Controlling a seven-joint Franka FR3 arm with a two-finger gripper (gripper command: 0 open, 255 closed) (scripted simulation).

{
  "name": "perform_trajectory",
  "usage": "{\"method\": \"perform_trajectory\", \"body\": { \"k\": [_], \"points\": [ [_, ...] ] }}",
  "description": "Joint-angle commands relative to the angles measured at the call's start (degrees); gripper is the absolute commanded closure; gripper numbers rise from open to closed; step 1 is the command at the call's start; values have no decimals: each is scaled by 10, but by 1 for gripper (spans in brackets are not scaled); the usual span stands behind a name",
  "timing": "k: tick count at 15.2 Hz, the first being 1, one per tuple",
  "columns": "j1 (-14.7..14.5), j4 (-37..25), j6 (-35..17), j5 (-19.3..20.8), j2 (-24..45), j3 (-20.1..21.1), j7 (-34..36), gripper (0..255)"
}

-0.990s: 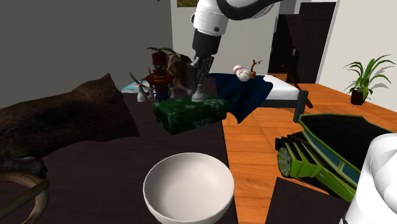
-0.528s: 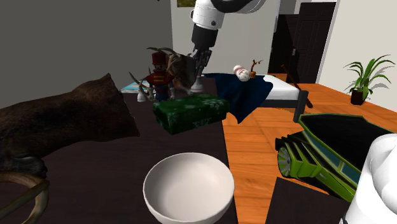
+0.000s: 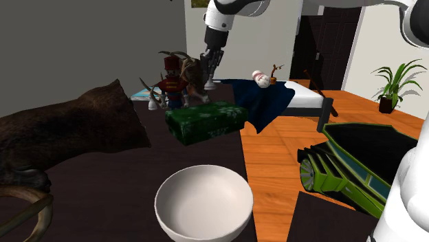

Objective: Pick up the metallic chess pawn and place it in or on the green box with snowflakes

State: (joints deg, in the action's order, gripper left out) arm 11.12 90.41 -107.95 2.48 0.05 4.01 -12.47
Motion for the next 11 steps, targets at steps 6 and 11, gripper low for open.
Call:
{"method": "perform_trajectory", "body": {
  "k": [6, 11],
  "points": [
    [9, 6, -34, -3, 27, -9, -18, 255],
    [9, 51, -74, -3, 21, -9, -17, 255]
  ]
}}
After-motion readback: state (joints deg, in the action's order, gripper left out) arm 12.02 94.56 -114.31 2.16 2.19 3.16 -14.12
